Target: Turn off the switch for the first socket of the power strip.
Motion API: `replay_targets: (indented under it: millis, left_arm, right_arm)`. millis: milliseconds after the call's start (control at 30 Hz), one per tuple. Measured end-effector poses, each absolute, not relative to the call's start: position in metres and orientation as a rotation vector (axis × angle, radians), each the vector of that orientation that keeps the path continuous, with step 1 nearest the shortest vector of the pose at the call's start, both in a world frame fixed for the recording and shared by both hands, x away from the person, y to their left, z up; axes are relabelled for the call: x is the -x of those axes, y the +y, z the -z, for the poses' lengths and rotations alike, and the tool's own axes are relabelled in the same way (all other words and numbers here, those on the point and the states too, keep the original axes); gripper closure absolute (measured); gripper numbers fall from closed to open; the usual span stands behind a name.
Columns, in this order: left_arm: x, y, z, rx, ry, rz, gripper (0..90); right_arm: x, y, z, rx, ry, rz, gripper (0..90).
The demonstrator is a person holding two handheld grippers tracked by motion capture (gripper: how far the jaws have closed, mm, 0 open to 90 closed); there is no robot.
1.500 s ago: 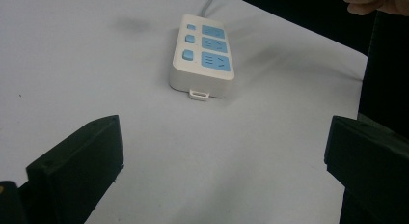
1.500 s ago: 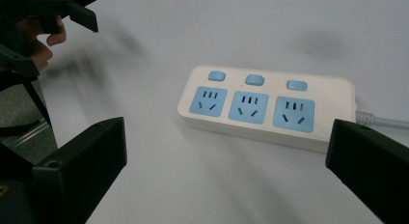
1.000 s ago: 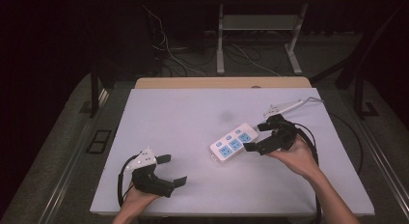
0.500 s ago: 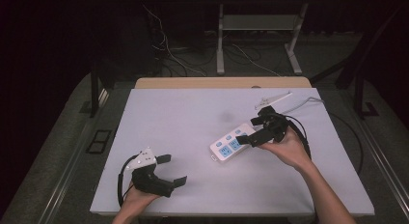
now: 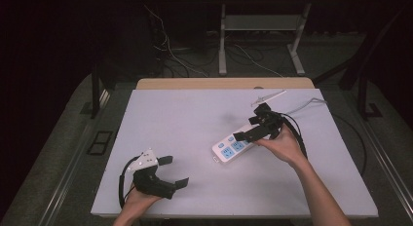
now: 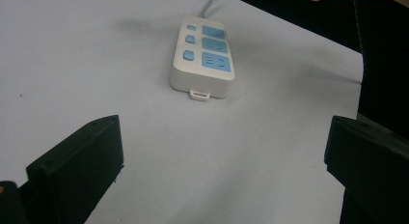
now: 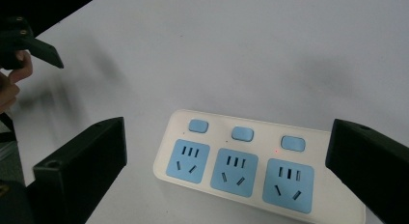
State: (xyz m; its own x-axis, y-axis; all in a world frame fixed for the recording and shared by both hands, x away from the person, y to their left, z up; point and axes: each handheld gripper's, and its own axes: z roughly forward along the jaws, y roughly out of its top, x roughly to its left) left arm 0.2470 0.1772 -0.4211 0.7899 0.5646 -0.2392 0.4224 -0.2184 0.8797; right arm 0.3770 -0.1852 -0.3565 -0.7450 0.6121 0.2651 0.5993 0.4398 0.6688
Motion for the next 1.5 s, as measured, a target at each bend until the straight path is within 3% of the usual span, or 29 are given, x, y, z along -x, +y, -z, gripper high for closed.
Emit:
replay_targets:
  millis: [400, 567, 633, 733, 1067, 1400, 1500]
  left_arm:
    - [-0.247, 0.177, 0.421, -1.852, 0.752, -0.156, 0.0]
    - [-0.248, 0.177, 0.422, -1.853, 0.751, -0.152, 0.0]
    - [-0.248, 0.177, 0.422, -1.854, 0.751, -0.15, 0.0]
    - [-0.248, 0.177, 0.422, -1.856, 0.75, -0.15, 0.0]
    - [-0.248, 0.176, 0.423, -1.859, 0.748, -0.148, 0.0]
    - [-0.249, 0.177, 0.423, -1.863, 0.747, -0.147, 0.0]
    - [-0.249, 0.177, 0.423, -1.863, 0.747, -0.147, 0.0]
  right_arm:
    - [-0.395, -0.185, 0.372, -1.202, 2.629, -1.266, 0.5]
    - [-0.399, -0.186, 0.375, -1.223, 2.621, -1.302, 5.8]
    - [-0.4, -0.185, 0.376, -1.215, 2.625, -1.303, 14.0]
    - [-0.401, -0.184, 0.378, -1.216, 2.624, -1.299, 16.6]
    - [-0.41, -0.187, 0.387, -1.257, 2.608, -1.276, 40.5]
    - [-0.419, -0.186, 0.398, -1.298, 2.611, -1.239, 54.6]
    - [-0.42, -0.184, 0.402, -1.295, 2.627, -1.209, 64.7]
